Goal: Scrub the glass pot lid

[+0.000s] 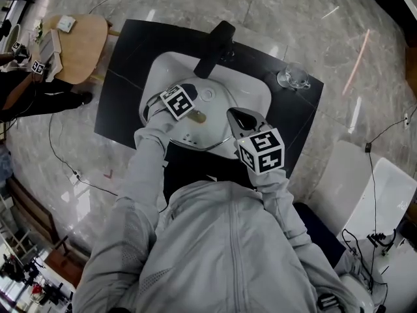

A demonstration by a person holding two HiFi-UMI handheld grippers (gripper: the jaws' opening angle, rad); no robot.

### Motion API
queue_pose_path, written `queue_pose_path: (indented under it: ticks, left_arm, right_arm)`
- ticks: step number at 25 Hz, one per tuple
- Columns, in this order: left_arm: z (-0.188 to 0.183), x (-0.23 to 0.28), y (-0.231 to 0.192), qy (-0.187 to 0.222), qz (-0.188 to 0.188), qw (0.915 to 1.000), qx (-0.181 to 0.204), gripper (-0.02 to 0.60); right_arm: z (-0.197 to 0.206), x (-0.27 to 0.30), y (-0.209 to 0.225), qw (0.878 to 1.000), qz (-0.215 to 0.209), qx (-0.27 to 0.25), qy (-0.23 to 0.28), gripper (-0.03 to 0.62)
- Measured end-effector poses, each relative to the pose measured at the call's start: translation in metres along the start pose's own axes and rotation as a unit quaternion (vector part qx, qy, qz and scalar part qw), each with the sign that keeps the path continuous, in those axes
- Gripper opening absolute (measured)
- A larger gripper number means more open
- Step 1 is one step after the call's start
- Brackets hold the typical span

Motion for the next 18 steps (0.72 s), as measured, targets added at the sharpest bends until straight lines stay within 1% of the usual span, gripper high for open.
queue_pose_path:
  ticks: [2,5,7,8,12,15,18]
  left_arm:
    - [0.007,-0.006,-0.010,-0.002,-0.016,0.9998,-0.007,0.087]
    - [0.014,-0.011,-0.017,-0.007,-0.038,0.9993,0.001,0.087]
    - [0.015,-0.011,-0.016,-0.009,-0.044,0.9990,0.004,0.087]
    - [0.015,-0.010,-0.014,-0.006,-0.043,0.9991,0.000,0.087]
    - [0.010,-0.004,-0.003,0.010,-0.019,0.9993,-0.031,0.087]
    - [0.005,0.001,0.009,0.015,-0.001,0.9994,-0.031,0.087]
    - [-0.004,0.006,0.025,0.018,0.026,0.9990,-0.030,0.087]
  right_arm:
    - [0.000,0.002,-0.001,1.000,-0.002,-0.001,0.000,0.029]
    - [0.000,0.001,-0.001,1.000,-0.001,-0.003,-0.002,0.029]
    - [0.000,-0.002,-0.001,1.000,0.000,-0.004,-0.003,0.030]
    - [0.001,-0.003,-0.001,1.000,0.001,-0.005,-0.004,0.031]
    - [0.004,-0.013,0.001,1.000,0.009,-0.004,-0.003,0.031]
    - [0.010,-0.021,0.002,1.000,0.017,0.001,-0.001,0.030]
    - [0.017,-0.027,0.005,1.000,0.024,0.009,-0.002,0.031]
Point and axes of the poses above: the fingertips, and each gripper's own axes: x forward along the fingers, y to its right, z out of its underside, the point moved 8 cm from there along -x, backward along the fingers, and after that the axes turned 12 degrees about -x, right-handed, at the moved point
